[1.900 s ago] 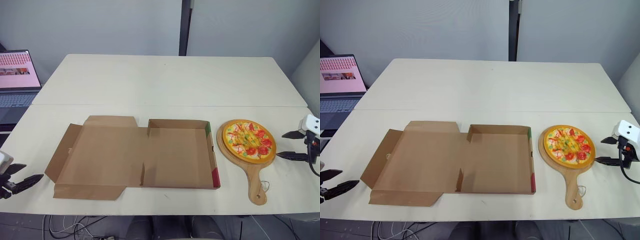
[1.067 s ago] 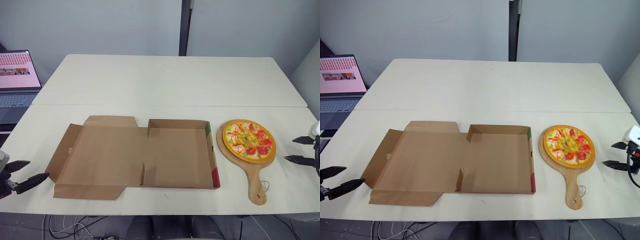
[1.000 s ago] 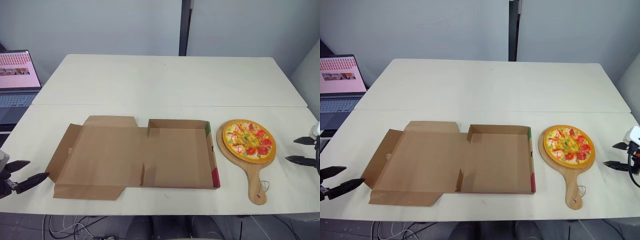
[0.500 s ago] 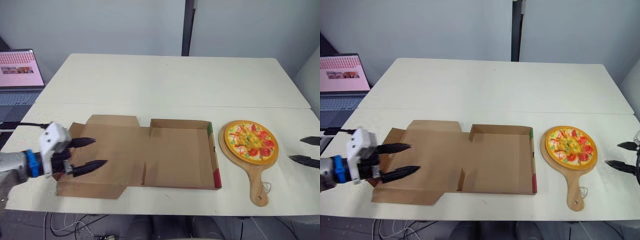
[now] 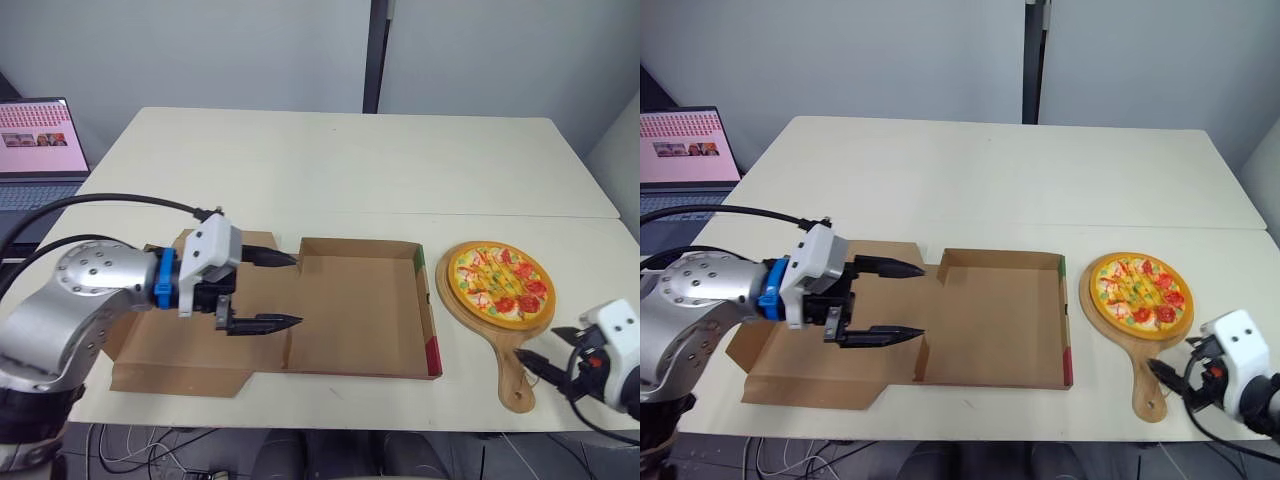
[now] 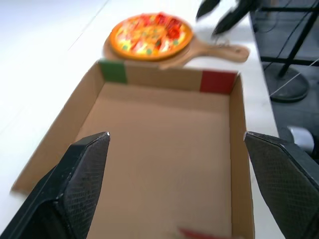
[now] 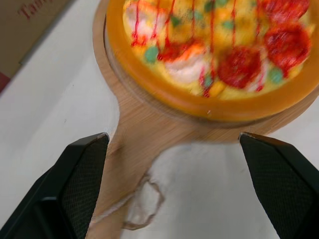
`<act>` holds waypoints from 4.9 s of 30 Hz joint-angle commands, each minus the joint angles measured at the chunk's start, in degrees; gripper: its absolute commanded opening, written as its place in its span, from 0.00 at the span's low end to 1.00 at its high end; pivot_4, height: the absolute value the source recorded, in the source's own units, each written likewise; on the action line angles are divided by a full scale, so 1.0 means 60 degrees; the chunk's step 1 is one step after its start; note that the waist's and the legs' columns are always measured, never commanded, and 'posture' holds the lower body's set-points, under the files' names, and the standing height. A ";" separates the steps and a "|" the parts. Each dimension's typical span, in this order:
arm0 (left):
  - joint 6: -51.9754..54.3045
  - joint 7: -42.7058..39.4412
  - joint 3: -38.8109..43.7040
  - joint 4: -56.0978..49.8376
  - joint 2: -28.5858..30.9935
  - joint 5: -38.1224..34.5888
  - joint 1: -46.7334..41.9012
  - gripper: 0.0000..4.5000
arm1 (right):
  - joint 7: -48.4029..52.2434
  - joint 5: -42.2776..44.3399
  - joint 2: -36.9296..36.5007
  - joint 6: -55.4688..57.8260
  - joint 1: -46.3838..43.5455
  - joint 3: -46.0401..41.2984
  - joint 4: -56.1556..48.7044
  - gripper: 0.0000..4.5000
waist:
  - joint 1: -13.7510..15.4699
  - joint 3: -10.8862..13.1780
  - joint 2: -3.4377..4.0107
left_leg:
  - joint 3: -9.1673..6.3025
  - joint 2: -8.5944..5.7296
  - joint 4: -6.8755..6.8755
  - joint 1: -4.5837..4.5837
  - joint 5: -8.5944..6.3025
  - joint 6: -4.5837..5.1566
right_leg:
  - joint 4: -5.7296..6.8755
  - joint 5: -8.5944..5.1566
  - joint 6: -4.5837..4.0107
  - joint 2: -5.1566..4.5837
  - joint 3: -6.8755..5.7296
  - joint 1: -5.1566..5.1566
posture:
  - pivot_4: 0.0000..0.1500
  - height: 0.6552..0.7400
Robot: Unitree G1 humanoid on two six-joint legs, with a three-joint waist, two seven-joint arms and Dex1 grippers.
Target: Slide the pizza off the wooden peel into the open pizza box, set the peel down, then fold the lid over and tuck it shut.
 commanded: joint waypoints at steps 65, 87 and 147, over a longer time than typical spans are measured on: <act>-0.0433 0.0912 0.3470 -0.0542 0.0376 -0.0384 0.3735 1.00 | 0.3777 -0.1315 -0.4122 -0.6107 -0.7736 0.4729 0.5142 0.35 | -0.0132 0.0050 -0.0002 | -0.0002 0.0009 -0.0004 -0.0019 0.0000 0.0003 | -0.0002 -0.0004 -0.0009 -0.0012 0.0004 -0.0034 | 1.00 1.00; -0.0504 0.0954 0.2898 -0.0668 0.0329 -0.0405 0.3457 1.00 | 0.3902 -0.3138 -0.3606 -0.8254 -0.9270 0.5662 0.6693 0.35 | -0.0157 0.0053 0.0001 | -0.0005 0.0011 -0.0003 -0.0014 0.0000 0.0002 | 0.0003 -0.0003 -0.0012 -0.0012 0.0000 -0.0034 | 1.00 1.00; 0.0162 0.1471 0.0200 0.0036 -0.1524 -0.0783 -0.0450 1.00 | 0.1686 -0.0099 -0.2313 -0.3873 -0.2877 0.0050 0.4026 0.99 | -0.0132 0.0039 -0.0006 | -0.0006 0.0003 0.0008 0.0007 0.0001 0.0001 | 0.0000 0.0000 0.0000 0.0021 0.0025 0.0004 | 1.00 1.00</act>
